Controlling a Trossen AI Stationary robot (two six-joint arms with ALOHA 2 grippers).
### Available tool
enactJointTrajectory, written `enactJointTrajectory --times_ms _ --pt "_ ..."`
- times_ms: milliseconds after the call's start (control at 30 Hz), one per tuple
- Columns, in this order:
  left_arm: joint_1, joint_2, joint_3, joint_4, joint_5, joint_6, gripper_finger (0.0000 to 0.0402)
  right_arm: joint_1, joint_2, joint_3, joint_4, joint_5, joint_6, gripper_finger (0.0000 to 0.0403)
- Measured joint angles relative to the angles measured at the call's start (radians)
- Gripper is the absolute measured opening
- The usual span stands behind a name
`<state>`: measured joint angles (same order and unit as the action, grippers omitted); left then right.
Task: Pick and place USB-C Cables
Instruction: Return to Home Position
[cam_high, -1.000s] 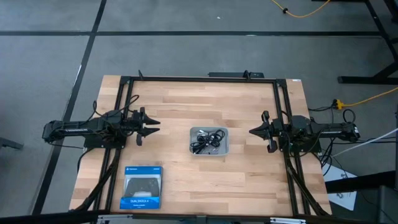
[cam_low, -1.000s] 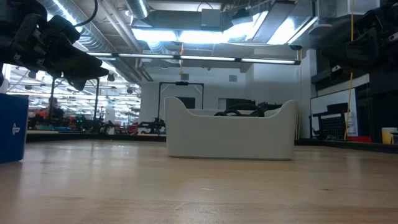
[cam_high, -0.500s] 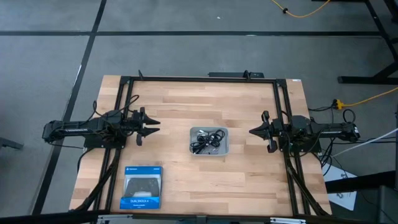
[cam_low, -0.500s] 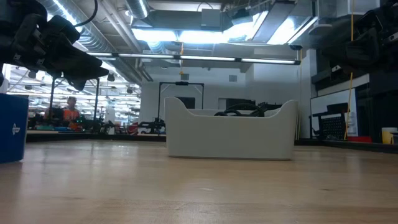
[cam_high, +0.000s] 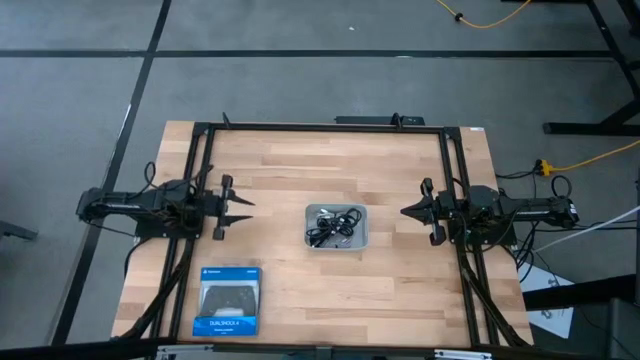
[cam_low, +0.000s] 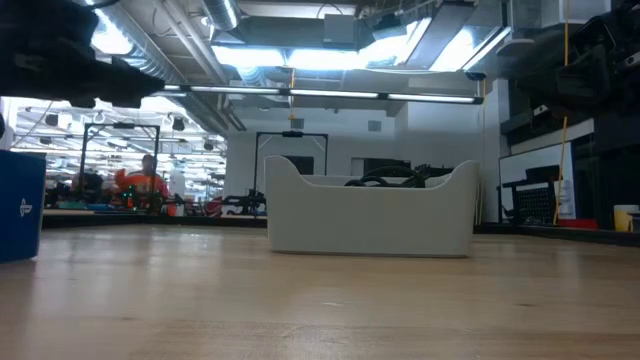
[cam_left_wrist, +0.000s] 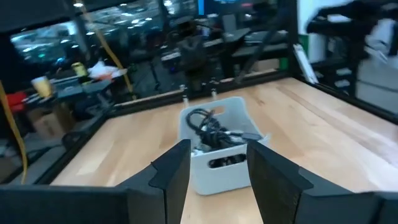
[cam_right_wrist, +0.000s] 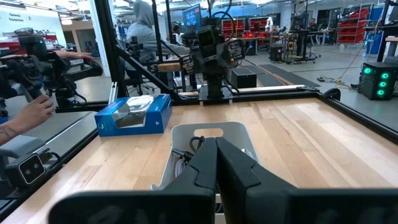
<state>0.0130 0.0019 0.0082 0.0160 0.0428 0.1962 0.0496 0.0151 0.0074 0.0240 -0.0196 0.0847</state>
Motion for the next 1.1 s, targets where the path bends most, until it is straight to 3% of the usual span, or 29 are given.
enactJointTrajectory --times_ms 200,1100 --pt "-0.042 0.001 0.0 -0.007 -0.051 0.02 0.0151 0.0 0.0 0.0 0.0 0.0 0.0 0.0008" --pt "-0.042 0.001 0.0 -0.001 -0.056 0.021 0.0151 0.0 0.0 0.0 0.0 0.0 0.0 0.0008"
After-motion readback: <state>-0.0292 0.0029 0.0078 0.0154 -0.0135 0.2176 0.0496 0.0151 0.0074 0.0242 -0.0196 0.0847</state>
